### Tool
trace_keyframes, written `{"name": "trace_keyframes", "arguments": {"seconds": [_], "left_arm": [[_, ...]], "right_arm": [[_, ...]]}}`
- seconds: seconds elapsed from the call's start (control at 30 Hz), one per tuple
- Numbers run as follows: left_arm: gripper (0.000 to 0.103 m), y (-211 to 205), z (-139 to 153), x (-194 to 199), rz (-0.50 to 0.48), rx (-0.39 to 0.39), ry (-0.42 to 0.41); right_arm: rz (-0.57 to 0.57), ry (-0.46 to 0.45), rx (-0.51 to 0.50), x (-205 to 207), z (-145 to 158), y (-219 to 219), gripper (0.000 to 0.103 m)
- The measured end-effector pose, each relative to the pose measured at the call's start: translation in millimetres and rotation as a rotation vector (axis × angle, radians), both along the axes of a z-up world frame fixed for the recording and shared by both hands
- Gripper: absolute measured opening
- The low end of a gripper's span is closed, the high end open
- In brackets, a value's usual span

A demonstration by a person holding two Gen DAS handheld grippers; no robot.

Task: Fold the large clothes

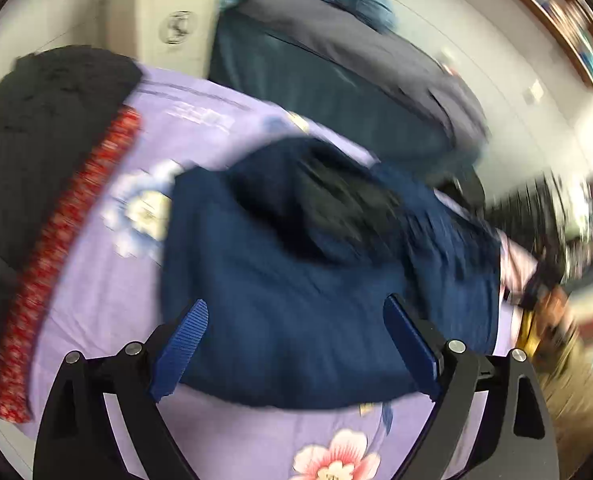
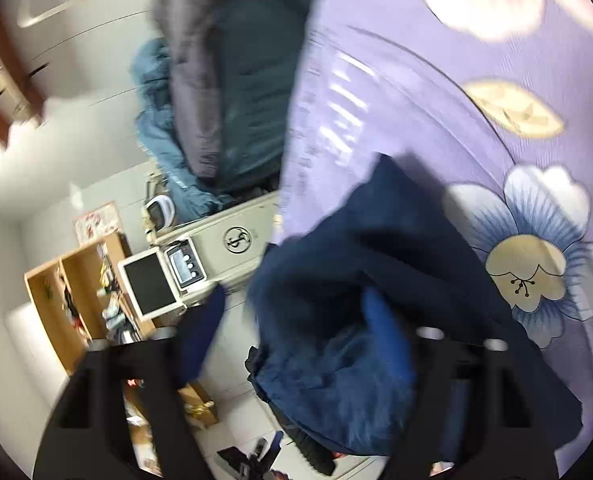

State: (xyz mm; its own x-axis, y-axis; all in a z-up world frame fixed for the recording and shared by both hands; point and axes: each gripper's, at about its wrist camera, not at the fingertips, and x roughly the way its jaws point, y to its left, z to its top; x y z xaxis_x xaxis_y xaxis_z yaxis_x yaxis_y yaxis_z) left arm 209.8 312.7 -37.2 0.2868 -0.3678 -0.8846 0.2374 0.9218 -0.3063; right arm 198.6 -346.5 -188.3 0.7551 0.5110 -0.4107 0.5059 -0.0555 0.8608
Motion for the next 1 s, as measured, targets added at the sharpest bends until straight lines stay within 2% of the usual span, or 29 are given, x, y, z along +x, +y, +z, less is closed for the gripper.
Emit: {"name": "trace_keyframes", "arguments": {"seconds": [0.07, 0.13, 0.2, 0.27, 0.37, 0.5, 0.63, 0.7, 0.83, 0.93, 1.0], "left_arm": [[0.088, -25, -17, -25, -0.049, 0.042, -0.01], [0.088, -46, -37, -43, -0.075, 0.093, -0.01], [0.088, -61, -54, -55, -0.086, 0.182, -0.018], [0.089, -68, -65, -61, -0.074, 0.236, -0.041], [0.094, -77, -77, -63, -0.082, 0.299, -0.086], [0.097, -87, -90, -42, -0.074, 0.352, -0.091], [0.098, -96, -107, 2, -0.027, 0.381, -0.047], [0.098, -102, -108, 28, -0.006, 0.397, -0.052], [0.098, -111, -112, 71, 0.006, 0.424, -0.049], [0.098, -116, -107, 103, 0.027, 0.429, -0.061], [0.098, -113, -106, 128, 0.047, 0.412, -0.039]], "right_arm": [[0.048, 0.0, -0.123, -5, 24, 1, 0.078], [0.157, 0.02, -0.34, -9, 53, 15, 0.078], [0.345, 0.044, -0.577, -8, 74, 53, 0.078], [0.521, 0.048, -0.783, -12, 85, 102, 0.078], [0.683, -0.004, -0.986, -27, 86, 172, 0.078], [0.835, -0.025, -1.073, -24, 64, 235, 0.078], [0.921, 0.063, -1.168, 1, 34, 255, 0.078], [0.928, 0.104, -1.193, 17, 27, 249, 0.079], [0.86, 0.219, -1.221, 48, 19, 213, 0.079], [0.796, 0.262, -1.177, 60, 17, 182, 0.079], [0.759, 0.284, -1.164, 61, 16, 168, 0.078]]}}
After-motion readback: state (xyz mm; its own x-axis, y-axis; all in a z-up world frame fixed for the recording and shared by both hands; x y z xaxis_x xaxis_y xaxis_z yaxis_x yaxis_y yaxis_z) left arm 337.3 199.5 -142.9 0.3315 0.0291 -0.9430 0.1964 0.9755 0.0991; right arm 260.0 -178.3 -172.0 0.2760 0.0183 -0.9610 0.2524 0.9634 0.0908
